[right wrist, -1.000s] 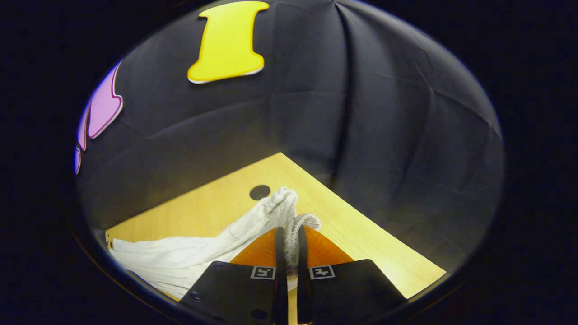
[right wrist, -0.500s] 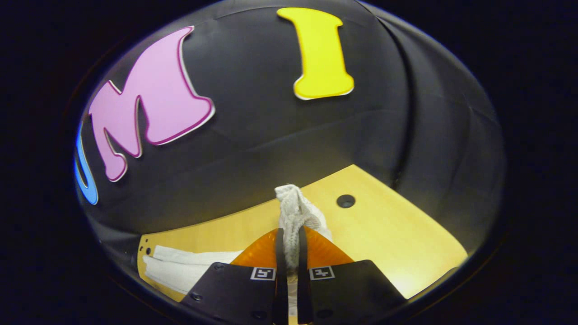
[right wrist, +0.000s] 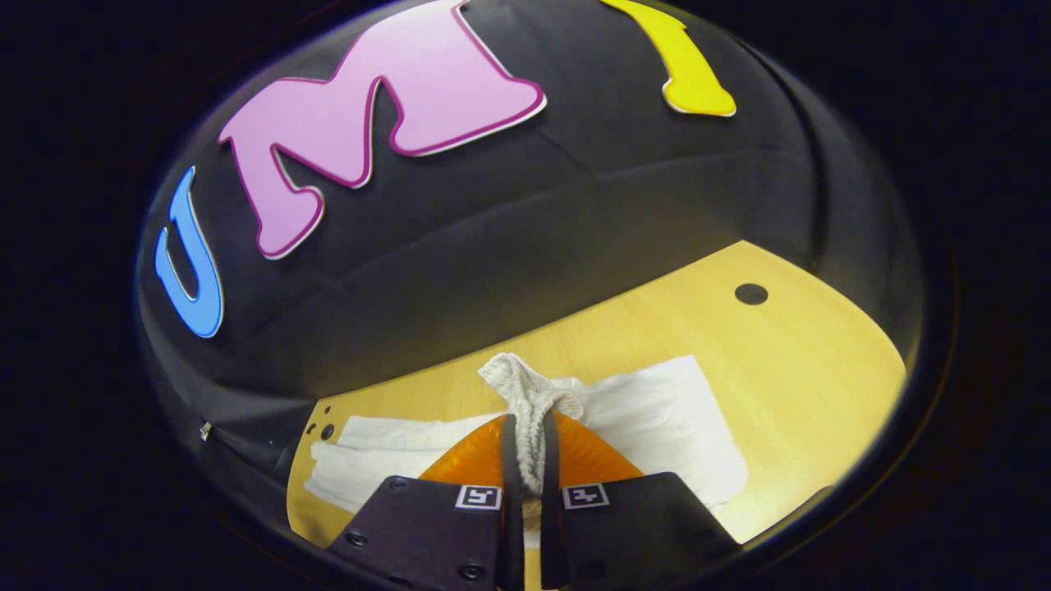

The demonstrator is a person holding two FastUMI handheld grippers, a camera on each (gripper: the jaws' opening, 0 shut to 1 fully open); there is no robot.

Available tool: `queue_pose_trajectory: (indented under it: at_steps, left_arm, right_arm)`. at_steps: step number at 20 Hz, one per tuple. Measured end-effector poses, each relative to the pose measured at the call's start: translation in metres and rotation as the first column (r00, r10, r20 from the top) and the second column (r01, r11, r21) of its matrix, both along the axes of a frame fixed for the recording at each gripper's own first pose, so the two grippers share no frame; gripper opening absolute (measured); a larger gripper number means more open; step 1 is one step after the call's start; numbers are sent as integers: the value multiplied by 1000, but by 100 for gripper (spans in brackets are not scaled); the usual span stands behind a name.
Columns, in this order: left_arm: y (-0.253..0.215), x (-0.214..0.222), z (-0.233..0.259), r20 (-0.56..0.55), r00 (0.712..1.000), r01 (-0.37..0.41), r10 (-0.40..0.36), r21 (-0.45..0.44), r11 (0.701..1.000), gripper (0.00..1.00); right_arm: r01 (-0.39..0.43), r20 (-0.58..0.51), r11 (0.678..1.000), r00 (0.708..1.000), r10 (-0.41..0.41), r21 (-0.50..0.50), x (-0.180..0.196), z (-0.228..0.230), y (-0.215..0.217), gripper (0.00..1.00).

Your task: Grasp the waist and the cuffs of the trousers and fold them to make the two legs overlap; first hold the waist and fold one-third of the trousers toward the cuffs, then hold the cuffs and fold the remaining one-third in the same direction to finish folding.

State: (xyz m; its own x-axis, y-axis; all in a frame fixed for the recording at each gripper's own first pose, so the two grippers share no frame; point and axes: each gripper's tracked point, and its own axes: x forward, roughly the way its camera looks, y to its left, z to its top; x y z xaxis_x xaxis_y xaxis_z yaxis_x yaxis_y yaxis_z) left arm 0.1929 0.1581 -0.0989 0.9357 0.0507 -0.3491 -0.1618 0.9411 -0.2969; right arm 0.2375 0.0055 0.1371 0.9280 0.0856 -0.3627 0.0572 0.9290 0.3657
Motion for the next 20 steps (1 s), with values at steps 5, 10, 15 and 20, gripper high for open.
queue_pose_trajectory:
  at_steps: [5,10,15,20]
  left_arm:
    - [27,19,-26,-10,997,-74,73,-145,987,92]
    - [32,65,-39,-18,999,-47,45,-154,987,96]
    - [39,145,-61,-86,995,-69,59,-118,991,96]
    - [36,203,-97,-171,980,-125,101,-136,983,96]
  right_arm:
    - [-16,-75,1000,997,17,10,-13,-50,48,15]
    - [-65,-125,997,990,70,50,-28,-72,81,46]
    - [-51,-110,997,993,44,-57,-68,-58,60,99]
    - [79,-88,987,992,-92,-143,-155,-41,-24,99]
